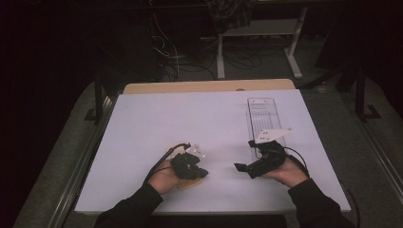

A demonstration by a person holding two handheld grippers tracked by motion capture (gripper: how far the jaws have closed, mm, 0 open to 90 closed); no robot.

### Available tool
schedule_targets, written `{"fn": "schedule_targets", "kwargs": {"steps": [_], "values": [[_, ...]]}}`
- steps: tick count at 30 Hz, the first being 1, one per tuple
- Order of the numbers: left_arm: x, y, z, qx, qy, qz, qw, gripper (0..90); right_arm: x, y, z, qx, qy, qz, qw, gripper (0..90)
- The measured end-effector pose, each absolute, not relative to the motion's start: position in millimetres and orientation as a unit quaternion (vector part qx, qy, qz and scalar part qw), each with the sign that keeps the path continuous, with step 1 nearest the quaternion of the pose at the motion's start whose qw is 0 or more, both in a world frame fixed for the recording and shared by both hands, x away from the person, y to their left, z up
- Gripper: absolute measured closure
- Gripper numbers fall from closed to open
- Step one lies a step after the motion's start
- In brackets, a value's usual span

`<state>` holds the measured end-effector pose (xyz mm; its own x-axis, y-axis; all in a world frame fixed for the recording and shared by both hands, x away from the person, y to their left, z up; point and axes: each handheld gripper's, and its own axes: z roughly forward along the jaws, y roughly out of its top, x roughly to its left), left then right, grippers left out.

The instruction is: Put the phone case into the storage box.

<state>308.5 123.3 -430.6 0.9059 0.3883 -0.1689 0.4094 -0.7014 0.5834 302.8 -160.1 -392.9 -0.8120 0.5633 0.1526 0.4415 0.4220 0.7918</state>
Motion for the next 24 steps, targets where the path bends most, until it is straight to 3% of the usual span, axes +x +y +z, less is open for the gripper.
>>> {"fn": "schedule_targets", "kwargs": {"steps": [24], "values": [[297, 161, -424, 0.925, 0.224, -0.003, 0.307, 90.0, 307, -119, -397, 0.291, 0.842, 0.449, 0.068, 0.0]]}}
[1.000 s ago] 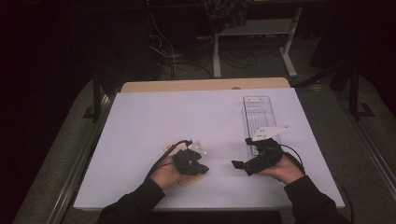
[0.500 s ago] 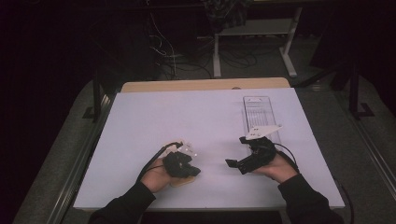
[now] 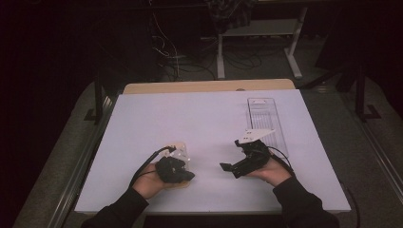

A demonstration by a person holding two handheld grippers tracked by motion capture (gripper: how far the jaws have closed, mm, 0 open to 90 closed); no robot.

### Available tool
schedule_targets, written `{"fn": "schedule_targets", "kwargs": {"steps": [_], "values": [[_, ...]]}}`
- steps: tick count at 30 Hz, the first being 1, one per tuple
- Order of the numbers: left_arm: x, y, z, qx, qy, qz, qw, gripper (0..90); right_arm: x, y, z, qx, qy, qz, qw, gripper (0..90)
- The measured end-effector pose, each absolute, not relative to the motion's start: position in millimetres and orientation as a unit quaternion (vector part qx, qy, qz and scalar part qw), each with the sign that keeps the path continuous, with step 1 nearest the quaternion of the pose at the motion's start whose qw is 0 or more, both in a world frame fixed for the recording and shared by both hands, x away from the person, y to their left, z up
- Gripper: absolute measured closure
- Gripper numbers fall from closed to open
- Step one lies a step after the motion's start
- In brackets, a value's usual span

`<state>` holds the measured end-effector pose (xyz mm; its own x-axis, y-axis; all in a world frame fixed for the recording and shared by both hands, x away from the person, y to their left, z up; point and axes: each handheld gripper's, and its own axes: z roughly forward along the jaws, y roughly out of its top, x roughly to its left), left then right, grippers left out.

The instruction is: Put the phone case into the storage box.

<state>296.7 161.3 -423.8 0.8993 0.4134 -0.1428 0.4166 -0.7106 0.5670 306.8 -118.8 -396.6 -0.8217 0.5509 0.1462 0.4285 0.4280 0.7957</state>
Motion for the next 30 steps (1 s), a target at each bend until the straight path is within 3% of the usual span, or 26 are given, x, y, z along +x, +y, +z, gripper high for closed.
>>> {"fn": "schedule_targets", "kwargs": {"steps": [9, 23, 30], "values": [[291, 179, -420, 0.923, 0.235, 0.01, 0.303, 90.0, 306, -102, -405, 0.288, 0.844, 0.448, 0.068, 0.0], [287, 159, -427, 0.932, 0.213, 0.014, 0.292, 90.0, 297, -98, -410, 0.293, 0.839, 0.454, 0.068, 0.0], [284, 179, -425, 0.931, 0.233, 0.025, 0.279, 90.0, 296, -97, -419, 0.303, 0.839, 0.447, 0.059, 0.0]]}}
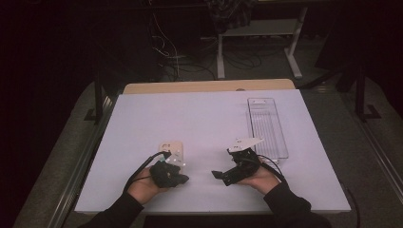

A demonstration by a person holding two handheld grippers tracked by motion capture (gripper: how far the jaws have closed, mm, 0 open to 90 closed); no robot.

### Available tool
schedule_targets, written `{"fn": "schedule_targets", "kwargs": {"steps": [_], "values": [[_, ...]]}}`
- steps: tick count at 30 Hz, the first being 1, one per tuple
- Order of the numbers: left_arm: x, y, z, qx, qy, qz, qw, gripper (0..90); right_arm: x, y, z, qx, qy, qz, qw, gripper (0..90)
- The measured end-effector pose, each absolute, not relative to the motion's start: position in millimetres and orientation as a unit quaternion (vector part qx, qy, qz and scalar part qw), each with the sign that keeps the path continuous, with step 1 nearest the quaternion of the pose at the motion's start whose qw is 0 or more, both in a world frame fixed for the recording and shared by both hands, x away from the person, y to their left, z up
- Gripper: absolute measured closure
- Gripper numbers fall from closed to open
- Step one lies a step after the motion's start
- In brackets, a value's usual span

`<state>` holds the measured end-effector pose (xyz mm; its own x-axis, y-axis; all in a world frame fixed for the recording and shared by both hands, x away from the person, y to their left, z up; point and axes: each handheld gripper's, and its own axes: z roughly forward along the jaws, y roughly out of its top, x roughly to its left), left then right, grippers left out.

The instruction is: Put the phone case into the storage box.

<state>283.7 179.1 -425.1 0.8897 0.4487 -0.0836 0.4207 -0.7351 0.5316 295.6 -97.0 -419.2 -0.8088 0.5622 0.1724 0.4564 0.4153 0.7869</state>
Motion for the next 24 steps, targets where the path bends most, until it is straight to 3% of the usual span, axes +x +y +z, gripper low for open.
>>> {"fn": "schedule_targets", "kwargs": {"steps": [24], "values": [[292, 254, -422, 0.909, 0.32, 0.097, 0.248, 90.0, 297, -99, -427, 0.308, 0.838, 0.446, 0.063, 0.0]]}}
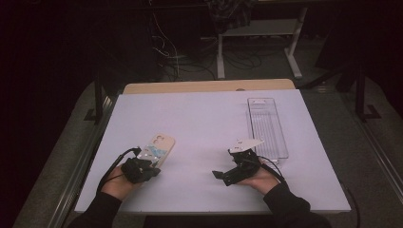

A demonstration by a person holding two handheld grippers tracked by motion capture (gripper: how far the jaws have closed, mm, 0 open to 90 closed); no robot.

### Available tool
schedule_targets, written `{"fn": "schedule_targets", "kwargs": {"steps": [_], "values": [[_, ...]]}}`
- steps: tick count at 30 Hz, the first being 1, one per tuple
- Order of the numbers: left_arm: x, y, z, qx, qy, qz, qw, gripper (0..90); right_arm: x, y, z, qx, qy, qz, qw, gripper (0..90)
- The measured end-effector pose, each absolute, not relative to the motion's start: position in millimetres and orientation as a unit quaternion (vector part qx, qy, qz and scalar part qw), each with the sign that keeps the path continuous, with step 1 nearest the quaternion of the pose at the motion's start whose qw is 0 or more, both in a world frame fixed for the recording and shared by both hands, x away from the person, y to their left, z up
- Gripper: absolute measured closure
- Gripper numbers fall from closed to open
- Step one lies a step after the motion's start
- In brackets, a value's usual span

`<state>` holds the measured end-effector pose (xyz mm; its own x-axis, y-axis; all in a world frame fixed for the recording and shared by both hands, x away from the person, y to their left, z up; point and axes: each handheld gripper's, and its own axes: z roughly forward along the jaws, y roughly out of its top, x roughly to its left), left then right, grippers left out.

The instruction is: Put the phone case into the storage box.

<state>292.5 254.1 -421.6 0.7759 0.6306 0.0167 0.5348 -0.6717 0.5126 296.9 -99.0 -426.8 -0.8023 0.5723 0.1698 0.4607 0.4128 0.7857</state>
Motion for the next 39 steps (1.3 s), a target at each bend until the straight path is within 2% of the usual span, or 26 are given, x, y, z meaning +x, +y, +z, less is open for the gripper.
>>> {"fn": "schedule_targets", "kwargs": {"steps": [5, 9, 13, 18, 19, 20, 21, 25, 31, 32, 39], "values": [[296, 265, -420, 0.908, 0.329, 0.116, 0.233, 90.0, 297, -98, -427, 0.312, 0.837, 0.446, 0.06, 0.0], [296, 270, -416, 0.898, 0.336, 0.106, 0.264, 90.0, 298, -98, -427, 0.308, 0.838, 0.446, 0.06, 0.0], [296, 267, -410, 0.881, 0.337, 0.084, 0.32, 88.5, 298, -98, -427, 0.302, 0.84, 0.446, 0.06, 0.0], [300, 263, -404, 0.872, 0.326, 0.078, 0.356, 69.1, 298, -99, -427, 0.301, 0.841, 0.447, 0.056, 0.0], [302, 261, -402, 0.865, 0.321, 0.076, 0.378, 58.6, 298, -99, -427, 0.298, 0.842, 0.446, 0.057, 0.0], [302, 261, -402, 0.865, 0.321, 0.076, 0.378, 53.2, 298, -99, -427, 0.298, 0.842, 0.446, 0.057, 0.0], [301, 260, -401, 0.86, 0.323, 0.072, 0.388, 53.2, 298, -99, -427, 0.297, 0.842, 0.446, 0.057, 0.0], [302, 257, -400, 0.856, 0.304, 0.077, 0.41, 33.9, 297, -99, -427, 0.296, 0.843, 0.445, 0.056, 0.0], [303, 256, -400, 0.86, 0.29, 0.08, 0.413, 9.6, 297, -99, -426, 0.295, 0.845, 0.442, 0.054, 0.0], [303, 256, -400, 0.86, 0.29, 0.079, 0.413, 0.7, 296, -99, -426, 0.296, 0.846, 0.441, 0.053, 0.0], [302, 258, -400, 0.86, 0.284, 0.084, 0.416, 0.0, 297, -99, -426, 0.291, 0.846, 0.443, 0.058, 0.0]]}}
